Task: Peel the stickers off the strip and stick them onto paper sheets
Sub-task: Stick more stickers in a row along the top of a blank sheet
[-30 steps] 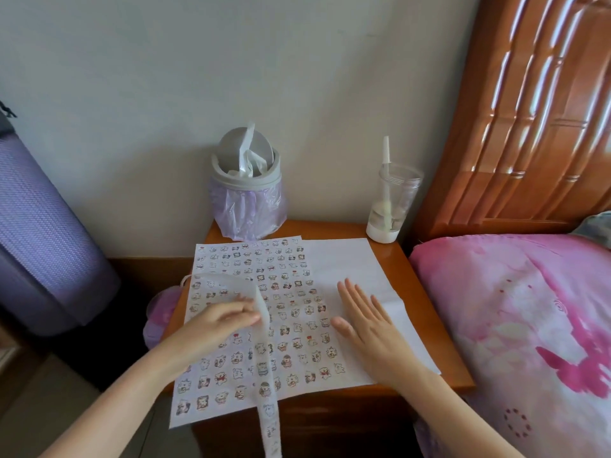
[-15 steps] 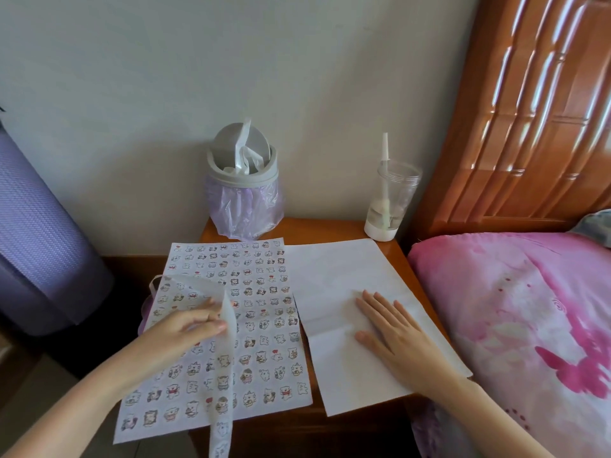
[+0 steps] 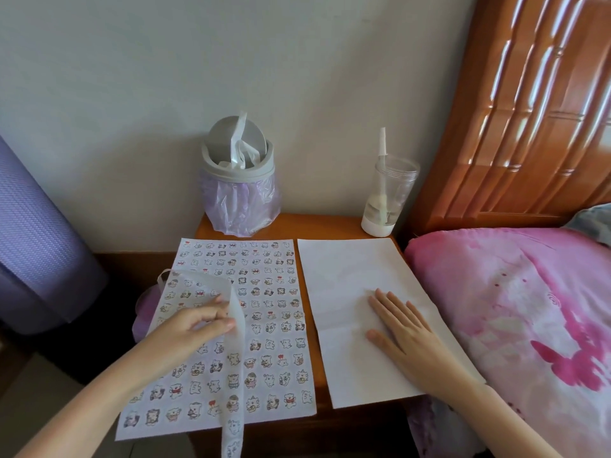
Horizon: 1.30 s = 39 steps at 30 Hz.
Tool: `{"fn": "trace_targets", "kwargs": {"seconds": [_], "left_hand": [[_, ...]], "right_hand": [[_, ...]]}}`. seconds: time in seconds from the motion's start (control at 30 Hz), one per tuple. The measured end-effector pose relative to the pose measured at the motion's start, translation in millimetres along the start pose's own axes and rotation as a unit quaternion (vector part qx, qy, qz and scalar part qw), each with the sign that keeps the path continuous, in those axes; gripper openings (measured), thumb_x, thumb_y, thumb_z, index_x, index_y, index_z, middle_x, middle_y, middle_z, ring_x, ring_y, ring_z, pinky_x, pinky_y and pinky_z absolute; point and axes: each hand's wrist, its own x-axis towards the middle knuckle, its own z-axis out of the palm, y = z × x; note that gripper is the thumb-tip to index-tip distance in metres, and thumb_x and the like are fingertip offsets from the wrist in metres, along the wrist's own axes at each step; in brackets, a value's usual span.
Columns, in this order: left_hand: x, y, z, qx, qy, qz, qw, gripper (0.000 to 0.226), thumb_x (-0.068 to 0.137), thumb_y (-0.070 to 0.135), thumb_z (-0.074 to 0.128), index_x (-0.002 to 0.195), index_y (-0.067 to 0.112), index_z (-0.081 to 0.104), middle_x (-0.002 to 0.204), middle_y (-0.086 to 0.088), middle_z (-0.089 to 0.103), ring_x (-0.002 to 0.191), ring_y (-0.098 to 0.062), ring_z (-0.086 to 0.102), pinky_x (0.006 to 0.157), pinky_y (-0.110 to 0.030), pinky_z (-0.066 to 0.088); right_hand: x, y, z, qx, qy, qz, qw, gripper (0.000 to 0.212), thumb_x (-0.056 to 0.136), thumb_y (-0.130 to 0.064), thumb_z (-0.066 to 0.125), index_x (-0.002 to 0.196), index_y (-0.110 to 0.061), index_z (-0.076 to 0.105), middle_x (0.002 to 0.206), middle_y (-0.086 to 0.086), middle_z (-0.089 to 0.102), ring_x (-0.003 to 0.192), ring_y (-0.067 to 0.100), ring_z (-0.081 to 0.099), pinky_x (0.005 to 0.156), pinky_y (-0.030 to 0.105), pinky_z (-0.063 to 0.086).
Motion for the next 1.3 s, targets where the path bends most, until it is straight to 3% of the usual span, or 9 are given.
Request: {"fn": "trace_targets", "kwargs": {"seconds": [0.13, 0.23, 0.37, 0.47, 0.63, 0.73, 0.87, 1.0, 1.3], "left_hand": [[-7, 6, -2, -0.052, 0.029, 0.003, 0.998, 0.024, 0.08, 0.046, 0.06, 0.095, 0.032, 0.073, 0.131, 0.025, 0.049, 0.127, 0.004, 0.037, 0.108, -0.025, 0.022], [-19, 15, -8, -0.101, 0.003, 0.006, 0.995, 0.047, 0.065, 0.065, 0.062, 0.101, 0.036, 0.071, 0.119, 0.021, 0.063, 0.119, -0.001, 0.051, 0.107, -0.034, 0.031], [-40, 38, -10, -0.254, -0.028, 0.02, 0.967, 0.033, 0.074, 0.032, 0.072, 0.096, 0.009, 0.074, 0.112, -0.003, 0.07, 0.107, -0.018, 0.065, 0.088, -0.032, 0.055], [-55, 50, -6, -0.302, -0.034, 0.009, 0.953, 0.054, 0.06, 0.042, 0.08, 0.094, 0.001, 0.07, 0.107, -0.012, 0.072, 0.098, -0.029, 0.068, 0.077, -0.042, 0.059], [-59, 67, 13, -0.306, 0.051, 0.004, 0.951, 0.034, 0.076, 0.028, 0.056, 0.097, 0.004, 0.069, 0.098, -0.008, 0.074, 0.092, -0.023, 0.071, 0.083, -0.048, 0.052], [-55, 75, 19, -0.29, 0.059, 0.008, 0.955, 0.035, 0.078, 0.03, 0.055, 0.099, 0.005, 0.067, 0.096, -0.005, 0.075, 0.091, -0.022, 0.071, 0.081, -0.046, 0.053], [-41, 84, 18, -0.252, 0.077, 0.025, 0.964, 0.034, 0.077, 0.036, 0.058, 0.099, 0.012, 0.069, 0.097, -0.006, 0.074, 0.093, -0.024, 0.069, 0.076, -0.039, 0.056], [-19, 110, 3, -0.302, 0.064, 0.049, 0.95, 0.035, 0.09, 0.036, 0.049, 0.094, 0.007, 0.067, 0.09, -0.013, 0.073, 0.074, -0.02, 0.07, 0.057, -0.028, 0.057], [40, 108, -2, -0.154, 0.159, 0.102, 0.97, 0.014, 0.086, 0.024, 0.063, 0.096, 0.017, 0.07, 0.086, 0.001, 0.074, 0.076, -0.005, 0.071, 0.069, -0.021, 0.057]], "right_hand": [[-1, -3, -7, 0.022, 0.018, -0.007, 1.0, 0.09, 0.065, -0.085, -0.015, 0.142, -0.039, -0.014, 0.151, -0.019, -0.023, 0.134, -0.007, -0.031, 0.109, 0.018, -0.024], [-4, -26, -19, 0.113, 0.065, -0.012, 0.991, 0.087, 0.067, -0.087, -0.004, 0.143, -0.046, 0.004, 0.152, -0.026, -0.015, 0.136, -0.01, -0.023, 0.114, 0.021, -0.012], [-22, -86, -45, 0.271, 0.058, -0.045, 0.96, 0.053, 0.086, -0.071, 0.021, 0.128, -0.049, 0.043, 0.139, -0.035, 0.032, 0.13, -0.019, 0.022, 0.109, 0.013, 0.022], [-41, -125, -61, 0.443, -0.063, -0.077, 0.891, 0.048, 0.089, -0.055, 0.031, 0.12, -0.033, 0.061, 0.117, -0.02, 0.063, 0.109, -0.01, 0.054, 0.091, 0.006, 0.04], [-49, -149, -61, 0.567, -0.142, -0.117, 0.803, 0.024, 0.092, -0.028, 0.059, 0.105, -0.01, 0.068, 0.101, 0.008, 0.072, 0.095, 0.024, 0.068, 0.093, 0.032, 0.052], [-48, -150, -60, 0.606, -0.105, -0.11, 0.781, 0.013, 0.082, -0.009, 0.07, 0.094, -0.004, 0.069, 0.095, 0.017, 0.071, 0.087, 0.025, 0.068, 0.088, 0.033, 0.054], [-40, -149, -68, 0.649, -0.06, -0.087, 0.754, 0.009, 0.081, -0.011, 0.068, 0.084, -0.003, 0.066, 0.085, 0.013, 0.072, 0.077, 0.021, 0.068, 0.069, 0.025, 0.056], [-15, -144, -88, 0.646, -0.003, -0.066, 0.76, 0.012, 0.082, -0.011, 0.067, 0.083, 0.0, 0.064, 0.08, 0.015, 0.071, 0.065, 0.02, 0.066, 0.053, 0.025, 0.055], [56, -127, -95, 0.489, 0.065, -0.043, 0.869, 0.016, 0.082, -0.023, 0.07, 0.09, -0.009, 0.068, 0.08, 0.0, 0.072, 0.067, 0.015, 0.068, 0.06, 0.033, 0.06]]}}
